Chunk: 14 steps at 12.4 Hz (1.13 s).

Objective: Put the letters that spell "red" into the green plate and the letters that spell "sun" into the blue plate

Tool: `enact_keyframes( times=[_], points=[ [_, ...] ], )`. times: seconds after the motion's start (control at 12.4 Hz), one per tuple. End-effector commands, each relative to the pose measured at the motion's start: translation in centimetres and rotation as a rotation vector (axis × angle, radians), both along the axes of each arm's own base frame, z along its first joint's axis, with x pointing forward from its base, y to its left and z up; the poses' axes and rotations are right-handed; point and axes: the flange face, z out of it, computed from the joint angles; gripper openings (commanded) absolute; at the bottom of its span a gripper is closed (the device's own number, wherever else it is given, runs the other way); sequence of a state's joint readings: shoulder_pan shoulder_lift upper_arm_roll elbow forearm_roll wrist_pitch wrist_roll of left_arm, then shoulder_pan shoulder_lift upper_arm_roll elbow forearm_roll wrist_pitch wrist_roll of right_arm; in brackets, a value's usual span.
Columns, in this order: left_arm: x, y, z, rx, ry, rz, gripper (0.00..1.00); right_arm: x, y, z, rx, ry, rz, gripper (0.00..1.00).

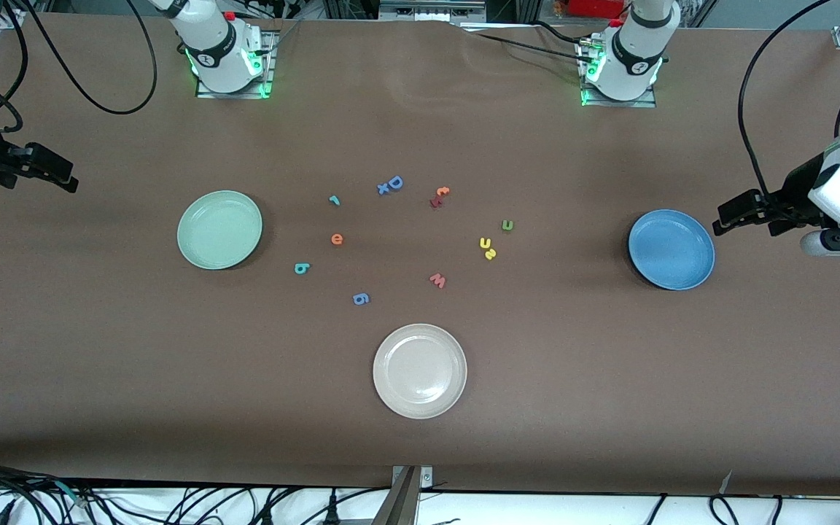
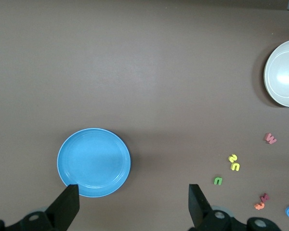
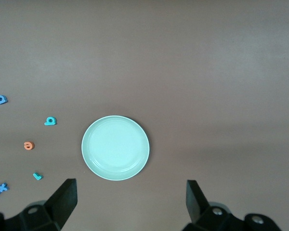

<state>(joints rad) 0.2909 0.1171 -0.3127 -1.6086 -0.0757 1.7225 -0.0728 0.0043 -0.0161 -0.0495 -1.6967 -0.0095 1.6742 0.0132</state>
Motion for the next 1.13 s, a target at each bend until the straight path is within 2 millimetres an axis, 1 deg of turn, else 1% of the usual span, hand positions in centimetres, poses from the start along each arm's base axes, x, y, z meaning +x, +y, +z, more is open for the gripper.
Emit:
enact_keyframes(
  times=[0.0, 0.08, 0.24, 0.32, 0.64, 0.81, 0.97, 1.05],
  points=[
    [0.4, 1.0, 0.5, 0.02, -0.001, 0.011, 1.0, -0.2, -0.3, 0.3, -0.007, 0.003, 0.013, 1.0],
    [0.4, 1.1, 0.4, 0.014, 0.004, 0.014, 1.0, -0.2, -0.3, 0.3, -0.007, 0.003, 0.013, 1.0],
    [0.3, 0.2, 0.7, 0.021, -0.001, 0.003, 1.0, -0.2, -0.3, 0.3, -0.007, 0.003, 0.013, 1.0],
    [0.3, 0.1, 0.7, 0.02, 0.0, 0.005, 1.0, -0.2, -0.3, 0.3, -0.007, 0.003, 0.013, 1.0],
    [0.4, 0.6, -0.2, 0.014, 0.014, 0.003, 1.0, -0.2, -0.2, 0.3, -0.007, 0.003, 0.016, 1.0],
    [0.4, 0.0, 0.0, 0.021, 0.01, -0.006, 1.0, -0.2, -0.2, 0.3, -0.007, 0.003, 0.016, 1.0],
    [0.2, 0.1, -0.1, 0.032, 0.007, 0.0, 1.0, -0.2, -0.3, 0.3, -0.007, 0.005, 0.014, 1.0],
    [0.0, -0.4, 0.2, 0.04, 0.002, -0.005, 1.0, -0.2, -0.2, 0.3, -0.007, 0.005, 0.018, 1.0]
  ],
)
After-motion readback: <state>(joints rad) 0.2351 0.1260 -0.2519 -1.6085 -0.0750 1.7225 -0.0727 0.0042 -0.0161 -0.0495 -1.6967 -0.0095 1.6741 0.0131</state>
